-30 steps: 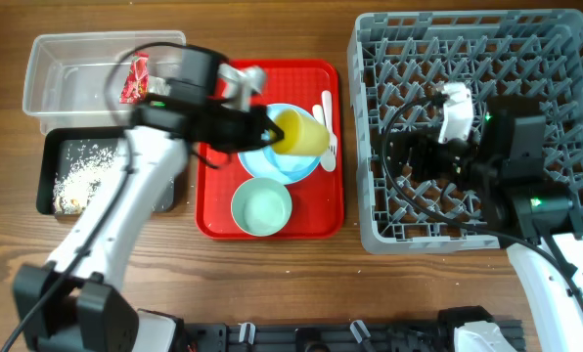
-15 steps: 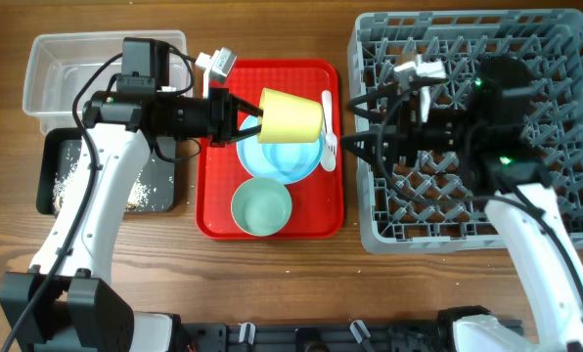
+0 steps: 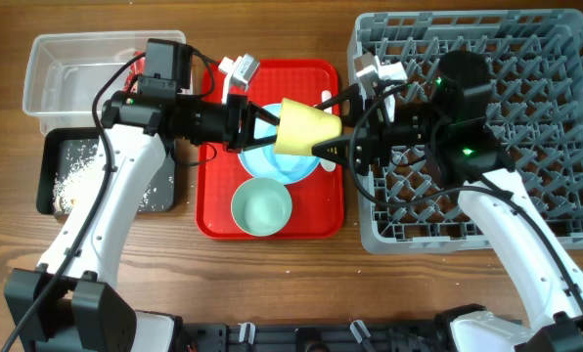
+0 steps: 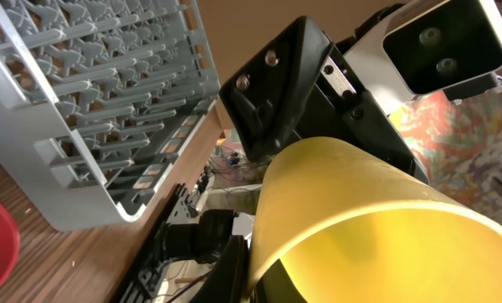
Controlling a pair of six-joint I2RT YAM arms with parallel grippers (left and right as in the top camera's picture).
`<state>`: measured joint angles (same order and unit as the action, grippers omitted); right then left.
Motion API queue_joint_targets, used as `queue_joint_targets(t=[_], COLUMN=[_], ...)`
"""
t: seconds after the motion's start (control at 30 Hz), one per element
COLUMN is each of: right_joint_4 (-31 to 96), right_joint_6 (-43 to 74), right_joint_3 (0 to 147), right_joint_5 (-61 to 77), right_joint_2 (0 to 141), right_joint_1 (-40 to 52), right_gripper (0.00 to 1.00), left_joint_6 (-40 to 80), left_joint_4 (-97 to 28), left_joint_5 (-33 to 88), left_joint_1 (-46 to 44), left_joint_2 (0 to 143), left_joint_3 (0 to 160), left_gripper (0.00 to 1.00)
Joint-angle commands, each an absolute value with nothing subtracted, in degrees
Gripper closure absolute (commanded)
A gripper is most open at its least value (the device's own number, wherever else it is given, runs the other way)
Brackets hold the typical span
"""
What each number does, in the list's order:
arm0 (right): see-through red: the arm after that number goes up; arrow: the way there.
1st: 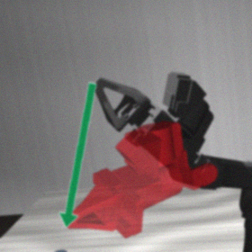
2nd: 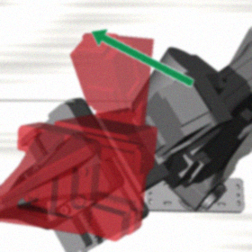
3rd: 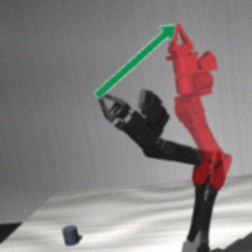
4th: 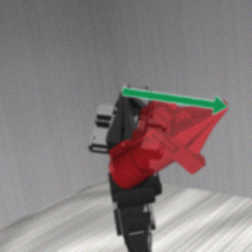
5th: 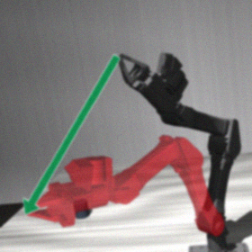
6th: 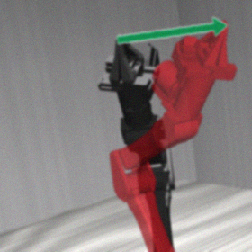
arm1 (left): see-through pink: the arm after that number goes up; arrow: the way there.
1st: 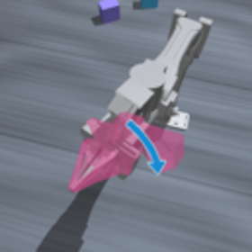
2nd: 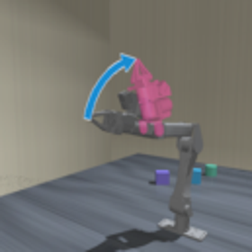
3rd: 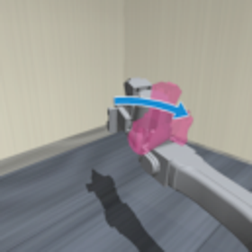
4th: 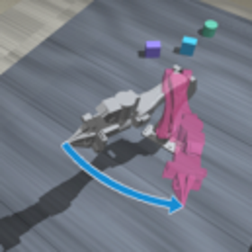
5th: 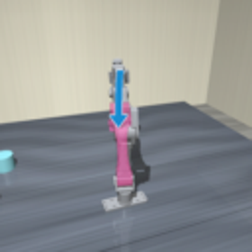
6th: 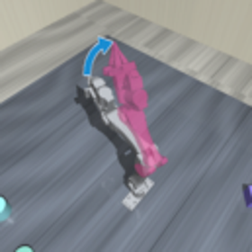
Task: Sort waste into correct bins and load items into the dishwasher rack
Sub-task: 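Hand the yellow cup from the left gripper to the right gripper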
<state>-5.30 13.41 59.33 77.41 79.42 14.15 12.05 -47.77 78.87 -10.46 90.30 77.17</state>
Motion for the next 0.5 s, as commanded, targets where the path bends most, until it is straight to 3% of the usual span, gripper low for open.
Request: queue_joint_targets(t=[0.0, 0.17, 0.23, 0.47], right_joint_4=[-5.69, -5.72, -5.67, -5.48], right_joint_6=[14.20, 15.25, 15.25, 17.37], right_joint_3=[59.20, 59.20, 59.20, 59.20], right_joint_5=[77.43, 76.77, 76.77, 76.55], right_joint_2=[80.05, 80.05, 80.05, 80.03], right_joint_1=[14.96, 15.55, 15.57, 14.55], right_gripper=[0.21, 0.41, 0.43, 0.50], left_joint_6=[10.70, 10.98, 11.14, 11.11], left_joint_4=[-47.29, -44.42, -43.88, -42.35], left_joint_5=[80.47, 80.51, 80.51, 80.49], left_joint_1=[-10.66, -10.66, -10.66, -10.44], left_joint_2=[90.02, 90.02, 90.02, 90.02], left_joint_3=[77.76, 77.76, 77.76, 77.76], left_gripper=[0.96, 0.96, 0.96, 0.58])
